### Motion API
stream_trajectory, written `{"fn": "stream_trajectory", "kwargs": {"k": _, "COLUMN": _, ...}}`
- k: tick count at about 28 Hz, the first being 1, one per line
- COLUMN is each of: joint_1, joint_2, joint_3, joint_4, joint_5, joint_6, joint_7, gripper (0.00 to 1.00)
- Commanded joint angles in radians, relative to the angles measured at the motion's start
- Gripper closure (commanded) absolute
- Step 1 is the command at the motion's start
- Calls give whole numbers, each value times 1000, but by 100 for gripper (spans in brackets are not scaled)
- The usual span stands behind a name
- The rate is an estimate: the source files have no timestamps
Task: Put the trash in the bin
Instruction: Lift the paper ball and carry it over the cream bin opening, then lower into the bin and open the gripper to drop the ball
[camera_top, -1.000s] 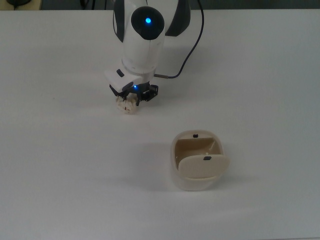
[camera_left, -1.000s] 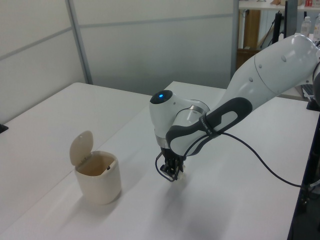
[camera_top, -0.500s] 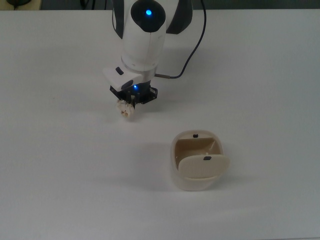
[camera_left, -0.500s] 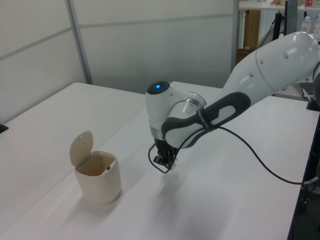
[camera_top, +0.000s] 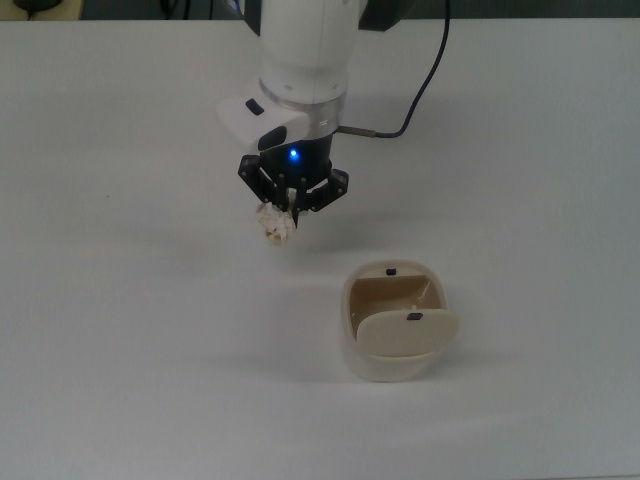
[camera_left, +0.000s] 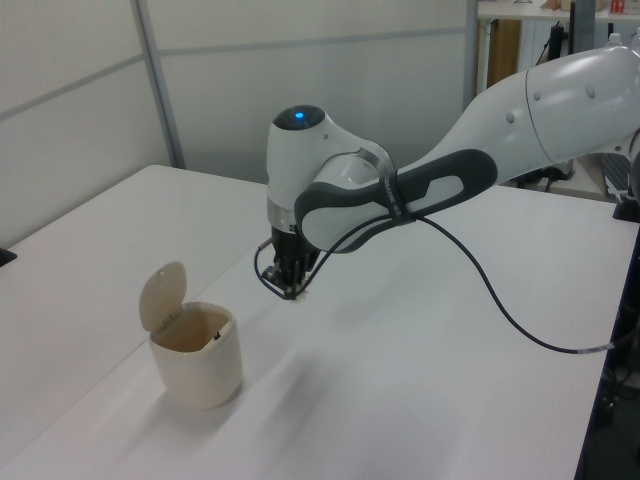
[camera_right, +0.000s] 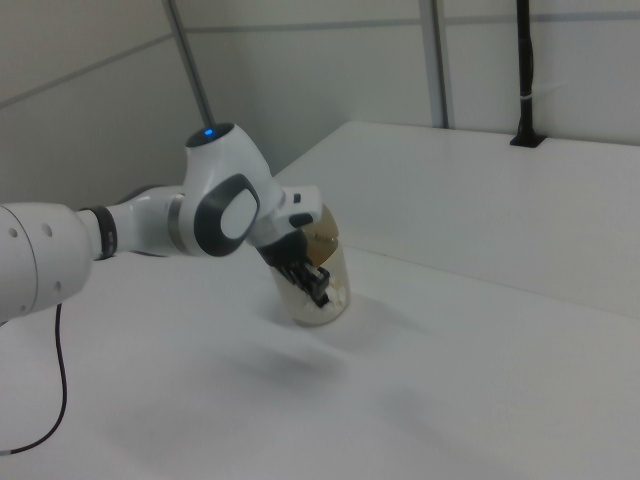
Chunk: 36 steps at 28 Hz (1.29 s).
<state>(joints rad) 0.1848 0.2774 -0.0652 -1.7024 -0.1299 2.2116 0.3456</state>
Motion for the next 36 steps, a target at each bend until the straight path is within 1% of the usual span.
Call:
{"fn": "stream_trajectory", "kwargs": {"k": 1, "joint_1": 7, "joint_2": 8, "joint_3": 39, "joint_4": 61, "joint_5": 13, "joint_6": -33, "joint_7": 101, "gripper": 100}}
{"fn": "stream_trajectory", "kwargs": {"k": 4, "joint_1": 7, "joint_2": 17, "joint_3": 64, "joint_4": 86, "joint_5": -2, "joint_6": -24, "joint_7": 179, "gripper": 100}}
{"fn": "stream_trajectory", "kwargs": {"k": 6, "joint_1": 8, "joint_2": 43, "joint_3": 80, "joint_4": 118, "joint_5": -7, "joint_6": -23, "joint_7": 226, "gripper": 100}}
{"fn": "stream_trajectory", "kwargs": {"k": 9, "joint_1": 25, "joint_2": 65, "joint_3": 102, "joint_4": 156, "joint_5": -22, "joint_6": -18, "joint_7": 254, "gripper": 100}}
{"fn": "stream_trajectory", "kwargs": {"k": 11, "joint_1": 41, "joint_2": 78, "joint_3": 104, "joint_4": 176, "joint_5": -33, "joint_6": 2, "joint_7": 289, "gripper": 100}}
{"fn": "stream_trajectory", "kwargs": {"k": 12, "joint_1": 48, "joint_2": 86, "joint_3": 104, "joint_4": 185, "joint_5": -52, "joint_6": 35, "joint_7": 343, "gripper": 100}}
{"fn": "stream_trajectory", "kwargs": {"k": 15, "joint_1": 51, "joint_2": 109, "joint_3": 107, "joint_4": 190, "joint_5": -111, "joint_6": 71, "joint_7": 418, "gripper": 100}}
{"fn": "stream_trajectory", "kwargs": {"k": 16, "joint_1": 51, "joint_2": 121, "joint_3": 108, "joint_4": 190, "joint_5": -134, "joint_6": 80, "joint_7": 443, "gripper": 98}}
{"fn": "stream_trajectory", "kwargs": {"k": 17, "joint_1": 56, "joint_2": 135, "joint_3": 108, "joint_4": 193, "joint_5": -157, "joint_6": 91, "joint_7": 469, "gripper": 95}}
{"fn": "stream_trajectory", "kwargs": {"k": 18, "joint_1": 73, "joint_2": 170, "joint_3": 108, "joint_4": 214, "joint_5": -193, "joint_6": 115, "joint_7": 521, "gripper": 94}}
{"fn": "stream_trajectory", "kwargs": {"k": 19, "joint_1": 79, "joint_2": 189, "joint_3": 105, "joint_4": 230, "joint_5": -209, "joint_6": 125, "joint_7": 544, "gripper": 93}}
{"fn": "stream_trajectory", "kwargs": {"k": 20, "joint_1": 81, "joint_2": 209, "joint_3": 105, "joint_4": 242, "joint_5": -223, "joint_6": 131, "joint_7": 565, "gripper": 90}}
{"fn": "stream_trajectory", "kwargs": {"k": 21, "joint_1": 81, "joint_2": 224, "joint_3": 105, "joint_4": 253, "joint_5": -235, "joint_6": 134, "joint_7": 585, "gripper": 82}}
{"fn": "stream_trajectory", "kwargs": {"k": 22, "joint_1": 82, "joint_2": 238, "joint_3": 105, "joint_4": 263, "joint_5": -249, "joint_6": 135, "joint_7": 598, "gripper": 67}}
{"fn": "stream_trajectory", "kwargs": {"k": 23, "joint_1": 88, "joint_2": 264, "joint_3": 105, "joint_4": 285, "joint_5": -273, "joint_6": 137, "joint_7": 621, "gripper": 20}}
{"fn": "stream_trajectory", "kwargs": {"k": 25, "joint_1": 91, "joint_2": 278, "joint_3": 105, "joint_4": 294, "joint_5": -286, "joint_6": 137, "joint_7": 641, "gripper": 0}}
{"fn": "stream_trajectory", "kwargs": {"k": 30, "joint_1": 91, "joint_2": 279, "joint_3": 104, "joint_4": 299, "joint_5": -289, "joint_6": 142, "joint_7": 673, "gripper": 0}}
{"fn": "stream_trajectory", "kwargs": {"k": 36, "joint_1": 90, "joint_2": 264, "joint_3": 96, "joint_4": 316, "joint_5": -283, "joint_6": 138, "joint_7": 670, "gripper": 0}}
